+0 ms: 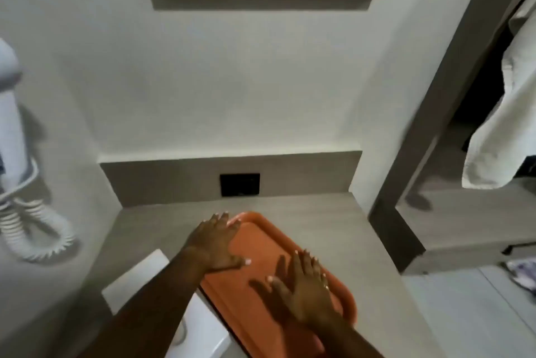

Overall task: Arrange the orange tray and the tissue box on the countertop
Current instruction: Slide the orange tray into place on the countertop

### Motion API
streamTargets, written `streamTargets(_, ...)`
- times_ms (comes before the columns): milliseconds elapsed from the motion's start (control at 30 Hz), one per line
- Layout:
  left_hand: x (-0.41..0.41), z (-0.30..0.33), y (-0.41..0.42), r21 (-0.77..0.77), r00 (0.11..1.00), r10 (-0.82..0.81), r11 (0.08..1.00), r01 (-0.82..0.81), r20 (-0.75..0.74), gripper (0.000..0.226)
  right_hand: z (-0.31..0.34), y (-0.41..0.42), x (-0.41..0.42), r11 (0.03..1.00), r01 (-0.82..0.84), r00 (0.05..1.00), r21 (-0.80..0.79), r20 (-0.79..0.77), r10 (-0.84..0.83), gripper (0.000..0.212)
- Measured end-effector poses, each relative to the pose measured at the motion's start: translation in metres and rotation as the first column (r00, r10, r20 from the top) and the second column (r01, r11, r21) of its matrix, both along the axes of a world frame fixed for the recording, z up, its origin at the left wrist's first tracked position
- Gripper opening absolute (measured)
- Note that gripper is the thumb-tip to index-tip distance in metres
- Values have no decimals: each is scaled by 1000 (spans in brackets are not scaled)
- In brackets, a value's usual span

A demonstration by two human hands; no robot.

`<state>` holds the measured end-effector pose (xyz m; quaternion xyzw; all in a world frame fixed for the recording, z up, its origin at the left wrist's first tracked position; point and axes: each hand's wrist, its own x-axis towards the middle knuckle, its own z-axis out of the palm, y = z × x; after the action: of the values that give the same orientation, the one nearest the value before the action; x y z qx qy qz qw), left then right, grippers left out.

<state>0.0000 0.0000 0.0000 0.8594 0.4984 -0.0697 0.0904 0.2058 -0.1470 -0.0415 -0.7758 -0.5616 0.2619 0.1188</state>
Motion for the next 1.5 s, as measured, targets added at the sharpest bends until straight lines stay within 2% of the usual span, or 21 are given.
streamTargets(67,4,-25,-7,-93,992,-50,995,39,-120,112,-16,-16,3,994,6,1000,-113,-23,-9,130)
streamTargets(133,4,-52,-19,-140,976,-69,989,40,-206,109,-35,-35,12,989,29,999,-146,27,-25,136)
streamTargets(267,21,-78,-47,-157,983,-23,988,-6,-184,104,-49,-47,45,990,-55,983,-128,166,76,127)
streamTargets(433,67,-86,-100,-247,976,115,956,-160,-187,110,-48,-50,119,960,-240,944,-147,196,266,123)
streamTargets(567,95,-83,-120,-307,981,73,943,-127,-181,116,-38,-42,159,931,-304,913,-203,216,345,124)
streamTargets(667,96,-75,-112,-250,993,-47,968,19,-106,114,-30,-39,153,955,-243,944,-167,185,273,121)
streamTargets(800,80,-67,-91,-115,975,-216,971,210,-44,118,-31,-60,113,996,-55,995,-76,81,62,120)
streamTargets(867,71,-69,-87,-87,960,-274,959,269,-51,123,-33,-72,95,994,9,999,-111,47,-4,123)
streamTargets(967,61,-77,-91,-87,943,-321,946,313,-90,125,-41,-87,86,978,16,998,-208,58,-4,128)
streamTargets(1167,80,-95,-115,-211,974,-218,957,200,-67,128,-53,-107,114,967,-114,968,-230,193,160,125)
streamTargets(1300,102,-102,-126,-224,991,-124,968,109,-54,125,-49,-92,149,942,-234,933,-240,217,288,121)
streamTargets(1500,119,-103,-119,-222,1000,-14,975,7,-27,123,-48,-62,174,911,-320,899,-260,220,378,119)
